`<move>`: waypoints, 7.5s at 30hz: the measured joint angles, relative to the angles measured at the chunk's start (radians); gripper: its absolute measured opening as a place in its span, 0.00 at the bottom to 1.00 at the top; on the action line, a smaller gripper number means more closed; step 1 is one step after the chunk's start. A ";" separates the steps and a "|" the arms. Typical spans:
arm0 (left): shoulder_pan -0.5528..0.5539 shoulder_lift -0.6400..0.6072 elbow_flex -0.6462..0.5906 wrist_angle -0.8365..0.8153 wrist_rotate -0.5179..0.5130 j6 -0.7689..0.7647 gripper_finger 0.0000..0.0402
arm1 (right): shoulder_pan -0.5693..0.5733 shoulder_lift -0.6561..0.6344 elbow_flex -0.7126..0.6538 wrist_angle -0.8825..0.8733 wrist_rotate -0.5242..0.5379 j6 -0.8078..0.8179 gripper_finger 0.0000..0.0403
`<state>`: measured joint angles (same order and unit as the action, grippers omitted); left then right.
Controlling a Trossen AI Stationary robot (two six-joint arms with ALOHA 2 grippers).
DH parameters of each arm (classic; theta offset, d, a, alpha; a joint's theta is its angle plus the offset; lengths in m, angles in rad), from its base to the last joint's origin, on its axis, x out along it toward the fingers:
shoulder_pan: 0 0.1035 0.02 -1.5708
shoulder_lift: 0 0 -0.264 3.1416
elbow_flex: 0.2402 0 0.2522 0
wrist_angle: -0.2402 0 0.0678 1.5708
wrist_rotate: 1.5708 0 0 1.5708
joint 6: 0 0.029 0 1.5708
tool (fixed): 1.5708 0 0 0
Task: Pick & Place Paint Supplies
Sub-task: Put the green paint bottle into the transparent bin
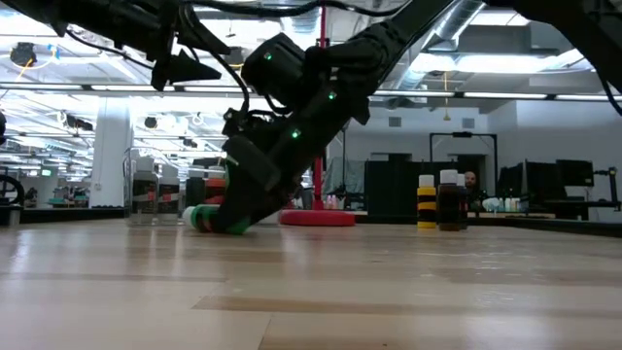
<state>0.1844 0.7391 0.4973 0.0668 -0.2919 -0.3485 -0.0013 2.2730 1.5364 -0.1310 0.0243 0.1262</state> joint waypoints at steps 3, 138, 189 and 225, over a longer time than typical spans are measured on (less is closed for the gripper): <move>0.000 0.000 0.000 0.001 0.000 0.000 0.66 | 0.000 -0.003 0.000 -0.004 0.026 0.004 0.62; 0.105 0.209 0.354 -0.784 -0.030 -0.121 0.29 | -0.043 -0.702 -0.002 -0.879 0.032 -0.099 0.67; 0.176 0.510 0.361 -0.960 0.010 -0.148 0.32 | -0.047 -0.700 -0.003 -0.828 0.032 -0.099 0.67; 0.176 0.592 0.360 -0.959 -0.023 -0.119 0.40 | -0.046 -0.700 -0.003 -0.807 0.032 -0.099 0.67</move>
<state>0.3607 1.3312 0.8570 -0.8917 -0.3149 -0.4679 -0.0475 1.5726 1.5333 -0.9383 0.0566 0.0273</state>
